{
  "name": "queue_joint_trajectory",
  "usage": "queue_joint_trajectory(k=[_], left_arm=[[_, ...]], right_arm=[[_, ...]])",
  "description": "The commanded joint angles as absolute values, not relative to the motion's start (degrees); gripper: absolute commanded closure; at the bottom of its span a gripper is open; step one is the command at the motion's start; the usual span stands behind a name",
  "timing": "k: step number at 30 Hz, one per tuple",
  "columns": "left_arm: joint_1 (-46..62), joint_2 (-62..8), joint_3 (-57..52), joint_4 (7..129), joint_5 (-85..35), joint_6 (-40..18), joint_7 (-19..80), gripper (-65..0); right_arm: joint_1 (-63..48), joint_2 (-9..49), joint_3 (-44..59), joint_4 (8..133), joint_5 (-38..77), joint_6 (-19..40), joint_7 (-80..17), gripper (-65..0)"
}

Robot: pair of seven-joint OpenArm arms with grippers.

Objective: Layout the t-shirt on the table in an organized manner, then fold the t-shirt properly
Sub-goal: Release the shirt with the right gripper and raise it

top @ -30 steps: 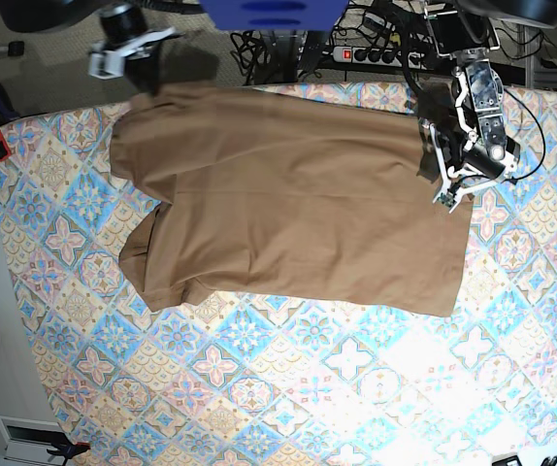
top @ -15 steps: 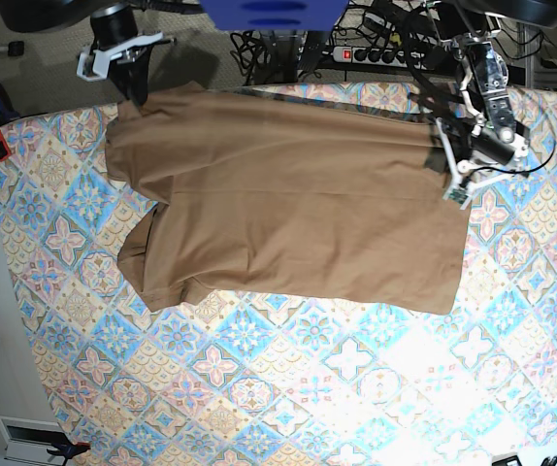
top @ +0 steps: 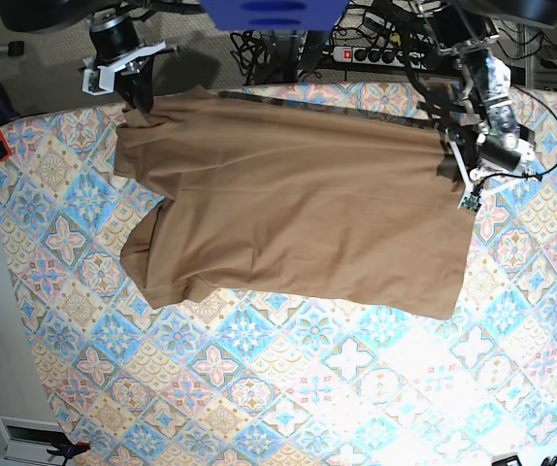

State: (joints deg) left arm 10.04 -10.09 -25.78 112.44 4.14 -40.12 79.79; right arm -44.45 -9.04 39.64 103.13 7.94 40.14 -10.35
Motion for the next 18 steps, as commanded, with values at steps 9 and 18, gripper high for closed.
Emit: queue_joint_trajectory(k=[9, 18], left_arm=[[9.9, -10.3, -25.7, 113.2, 8.5, -40.0, 80.0, 0.0], [10.2, -10.4, -25.7, 113.4, 8.5, -40.0, 80.0, -18.5]], right_arm=[[-45.1, -8.5, 39.7, 103.7, 9.0, 40.0, -17.8, 0.0], [-45.1, -7.1, 44.1, 104.1, 9.1, 40.0, -17.8, -30.0]])
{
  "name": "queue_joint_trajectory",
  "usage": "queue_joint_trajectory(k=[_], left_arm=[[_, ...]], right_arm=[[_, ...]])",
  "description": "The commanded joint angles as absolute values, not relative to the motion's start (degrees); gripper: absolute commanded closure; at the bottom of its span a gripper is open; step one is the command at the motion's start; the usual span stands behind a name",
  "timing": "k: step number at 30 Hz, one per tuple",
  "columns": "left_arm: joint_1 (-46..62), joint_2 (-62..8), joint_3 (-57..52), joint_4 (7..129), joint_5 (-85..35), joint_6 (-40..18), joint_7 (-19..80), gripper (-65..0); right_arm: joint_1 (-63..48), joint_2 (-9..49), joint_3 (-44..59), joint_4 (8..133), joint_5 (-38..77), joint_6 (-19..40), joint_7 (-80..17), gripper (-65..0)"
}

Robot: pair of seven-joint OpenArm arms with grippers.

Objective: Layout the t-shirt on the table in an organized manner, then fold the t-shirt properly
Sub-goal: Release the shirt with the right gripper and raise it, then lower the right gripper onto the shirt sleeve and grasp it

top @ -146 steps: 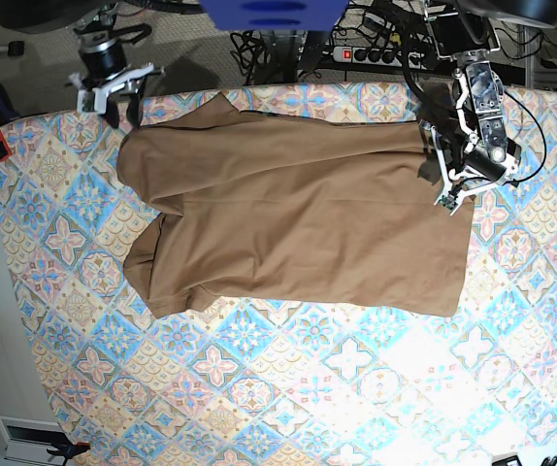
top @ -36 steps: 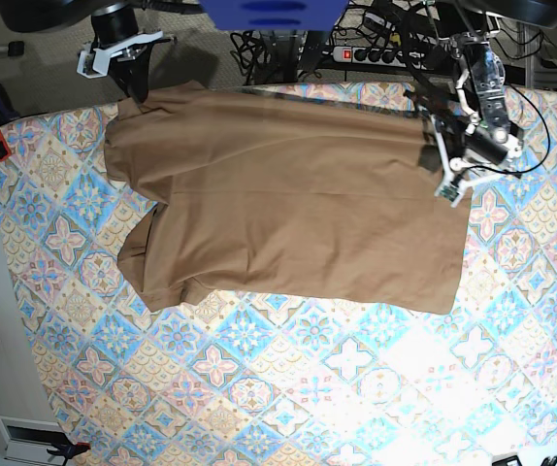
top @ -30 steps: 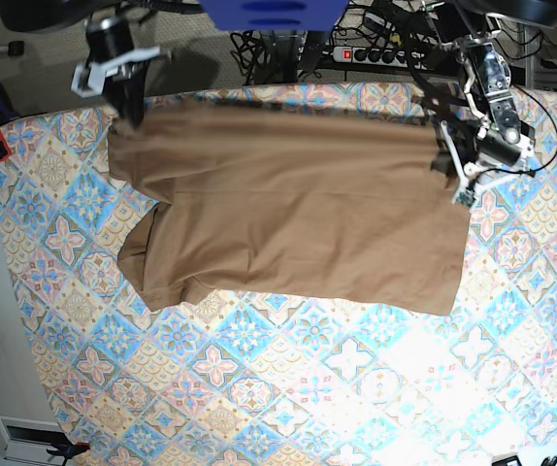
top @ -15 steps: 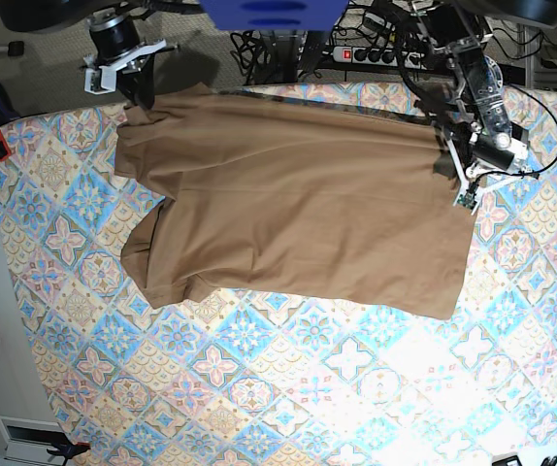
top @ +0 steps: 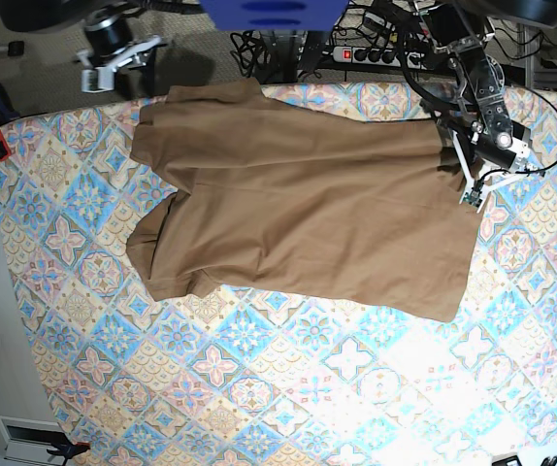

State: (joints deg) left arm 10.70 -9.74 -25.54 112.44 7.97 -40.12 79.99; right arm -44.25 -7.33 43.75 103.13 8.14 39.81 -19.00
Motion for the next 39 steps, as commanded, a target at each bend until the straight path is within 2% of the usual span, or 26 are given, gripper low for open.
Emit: queue_joint_trajectory(k=[1, 8, 12, 16, 22, 26, 29, 33, 39], left_arm=[[10.3, -10.4, -25.7, 113.4, 8.5, -40.0, 80.0, -18.0], [10.1, -10.2, -25.7, 113.7, 8.5, -40.0, 80.0, -17.9], [10.0, -9.2, -26.0, 113.9, 8.5, -40.0, 80.0, -17.9], [9.8, -8.4, -25.8, 114.0, 8.6, -40.0, 80.0, -17.9], [8.6, -8.3, -25.7, 113.8, 8.5, -40.0, 80.0, -17.9], [7.5, -8.3, -25.7, 113.8, 8.5, -40.0, 80.0, -17.9], [6.6, -8.3, -25.7, 113.6, 8.7, -40.0, 80.0, -17.9], [6.5, -8.3, -25.7, 113.6, 8.6, -40.0, 80.0, -17.9], [6.5, -8.5, -25.7, 113.6, 8.8, -40.0, 80.0, -17.9]], right_arm=[[-45.1, -7.2, 45.5, 104.1, 9.1, 40.0, -17.8, -31.0], [-42.0, -7.3, 48.7, 107.9, 9.0, 40.0, -17.8, -31.2], [-41.8, -7.2, 43.7, 108.9, 9.0, 40.0, -17.8, -31.2], [-36.6, -7.1, 39.6, 109.8, 8.9, 40.0, -18.2, -31.2], [-31.2, -7.0, 38.3, 109.8, 8.8, 40.0, -18.6, -31.2], [-25.6, -3.6, 38.2, 109.4, 7.4, 40.0, -25.8, -31.2], [-19.1, -3.1, 38.4, 109.2, 4.9, 40.0, -30.5, -31.1], [-12.1, -3.0, 38.3, 107.8, -0.1, 40.0, -31.9, -31.1], [-10.0, -2.7, 38.1, 101.4, -0.7, 40.0, -33.4, -31.1]])
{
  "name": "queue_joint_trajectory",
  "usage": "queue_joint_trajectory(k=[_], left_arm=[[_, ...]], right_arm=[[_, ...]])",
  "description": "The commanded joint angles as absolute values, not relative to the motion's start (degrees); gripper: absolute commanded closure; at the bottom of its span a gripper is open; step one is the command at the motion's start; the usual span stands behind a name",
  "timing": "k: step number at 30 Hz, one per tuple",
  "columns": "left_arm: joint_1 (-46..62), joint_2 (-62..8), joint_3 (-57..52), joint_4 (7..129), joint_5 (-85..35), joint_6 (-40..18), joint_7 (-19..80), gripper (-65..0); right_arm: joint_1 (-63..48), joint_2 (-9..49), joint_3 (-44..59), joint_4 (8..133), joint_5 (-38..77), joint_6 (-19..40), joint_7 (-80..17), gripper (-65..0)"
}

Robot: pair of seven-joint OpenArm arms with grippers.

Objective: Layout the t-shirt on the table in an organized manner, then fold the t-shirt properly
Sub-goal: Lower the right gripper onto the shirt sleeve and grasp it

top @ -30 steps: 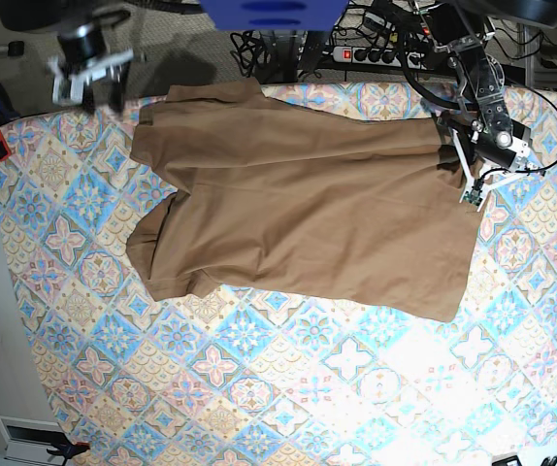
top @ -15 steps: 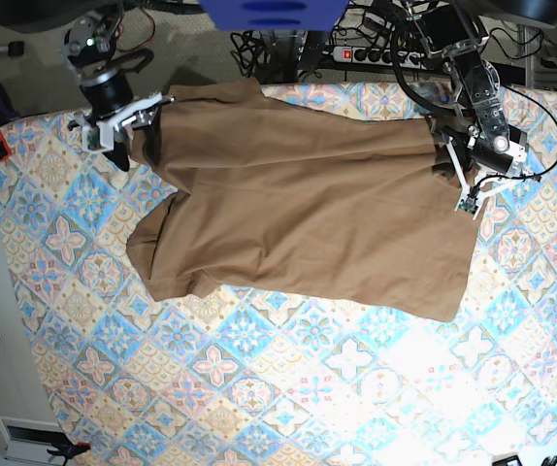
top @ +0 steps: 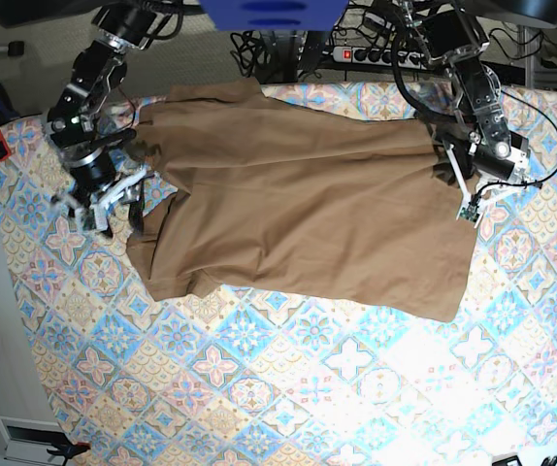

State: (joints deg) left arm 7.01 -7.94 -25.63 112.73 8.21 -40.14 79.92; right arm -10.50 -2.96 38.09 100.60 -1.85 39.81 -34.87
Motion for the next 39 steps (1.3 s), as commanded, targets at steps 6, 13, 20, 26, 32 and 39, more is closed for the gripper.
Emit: queue_joint_trajectory(k=[6, 13, 20, 26, 32, 39], left_arm=[[6.5, -8.7, -25.7, 113.6, 8.9, -40.0, 80.0, -17.9], [6.5, -8.5, -25.7, 113.6, 8.7, -40.0, 80.0, -17.9], [6.5, -8.5, -25.7, 113.6, 8.7, -40.0, 80.0, -17.8], [6.5, -8.5, -25.7, 113.6, 8.9, -40.0, 80.0, -17.6], [6.6, -8.6, -25.7, 113.6, 9.0, -40.0, 80.0, -17.5], [6.7, -8.7, -25.7, 113.6, 9.0, -40.0, 80.0, -17.5]], right_arm=[[-10.0, -2.7, 38.0, 96.2, -0.7, 40.0, -33.1, -31.1], [-10.0, -2.9, 37.2, 93.6, -0.7, 40.0, -33.1, -31.1], [-10.3, -2.9, 30.5, 93.7, -0.7, 40.0, -33.2, -31.1], [-10.1, -2.9, 27.1, 93.5, -0.7, 40.0, -33.7, -31.1], [-10.4, -2.9, 27.1, 88.6, -0.8, 40.0, -33.2, -31.0], [-10.4, -2.9, 27.4, 87.4, -7.9, 40.0, -33.2, -2.3]])
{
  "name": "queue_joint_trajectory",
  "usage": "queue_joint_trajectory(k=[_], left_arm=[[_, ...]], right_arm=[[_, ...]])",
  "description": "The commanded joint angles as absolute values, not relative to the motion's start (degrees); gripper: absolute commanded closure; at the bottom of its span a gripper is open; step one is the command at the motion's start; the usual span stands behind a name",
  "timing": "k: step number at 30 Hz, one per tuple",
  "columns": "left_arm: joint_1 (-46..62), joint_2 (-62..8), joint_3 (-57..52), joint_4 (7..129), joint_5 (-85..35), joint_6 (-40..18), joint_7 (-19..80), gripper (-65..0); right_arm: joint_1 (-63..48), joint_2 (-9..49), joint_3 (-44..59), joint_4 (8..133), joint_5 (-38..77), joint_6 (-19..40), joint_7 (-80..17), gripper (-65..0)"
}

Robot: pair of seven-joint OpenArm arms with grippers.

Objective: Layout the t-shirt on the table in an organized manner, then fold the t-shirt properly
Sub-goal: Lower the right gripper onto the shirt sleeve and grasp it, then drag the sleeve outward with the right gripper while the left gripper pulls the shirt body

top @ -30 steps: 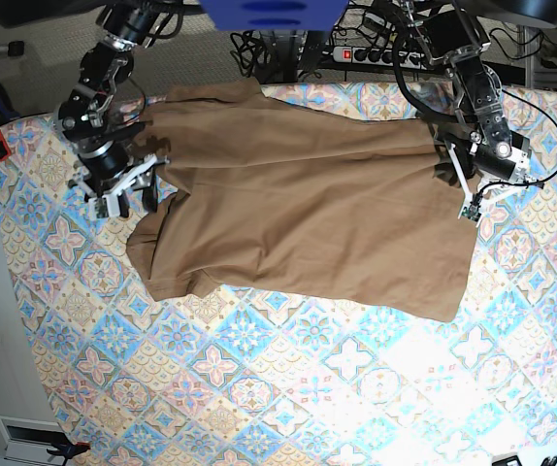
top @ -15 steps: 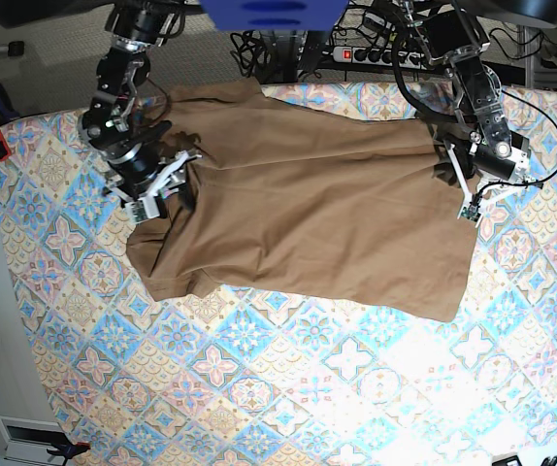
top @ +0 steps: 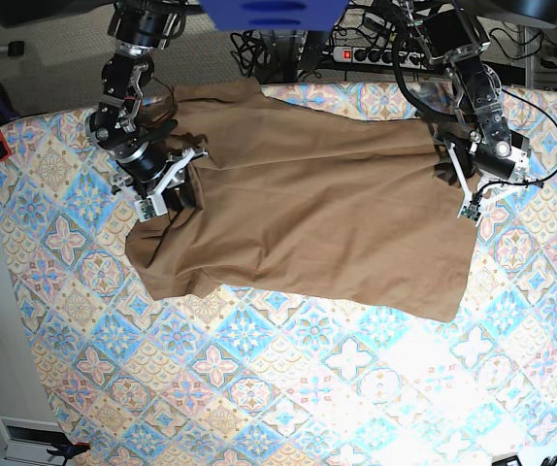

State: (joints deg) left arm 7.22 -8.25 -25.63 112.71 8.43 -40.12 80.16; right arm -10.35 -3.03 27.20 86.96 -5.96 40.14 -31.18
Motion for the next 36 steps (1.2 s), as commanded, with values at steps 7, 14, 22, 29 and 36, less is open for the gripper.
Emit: queue_joint_trajectory(k=[7, 14, 22, 29, 36], left_arm=[[6.7, -8.7, -25.7, 113.6, 9.0, -40.0, 80.0, -17.4], [6.8, -8.7, -25.7, 113.6, 9.0, -40.0, 80.0, -17.4], [2.1, -8.6, -22.4, 113.7, 8.4, -40.0, 77.9, -17.8], [-2.6, -8.4, -14.1, 111.1, 9.1, -40.0, 63.3, -17.9], [-13.3, -8.5, -12.4, 82.8, 14.5, -40.0, 54.9, -17.5]], right_arm=[[-10.0, -2.9, 36.4, 90.2, -8.1, 40.0, -33.7, 0.0], [-10.0, -2.9, 40.1, 89.9, -8.1, 40.0, -33.7, 0.0], [-10.0, -2.9, 39.8, 90.2, -8.2, 40.0, -33.7, 0.0], [-10.0, -2.9, 39.8, 90.2, -8.2, 40.0, -33.7, 0.0], [-10.0, -2.8, 40.2, 90.2, -8.2, 40.0, -33.7, 0.0]])
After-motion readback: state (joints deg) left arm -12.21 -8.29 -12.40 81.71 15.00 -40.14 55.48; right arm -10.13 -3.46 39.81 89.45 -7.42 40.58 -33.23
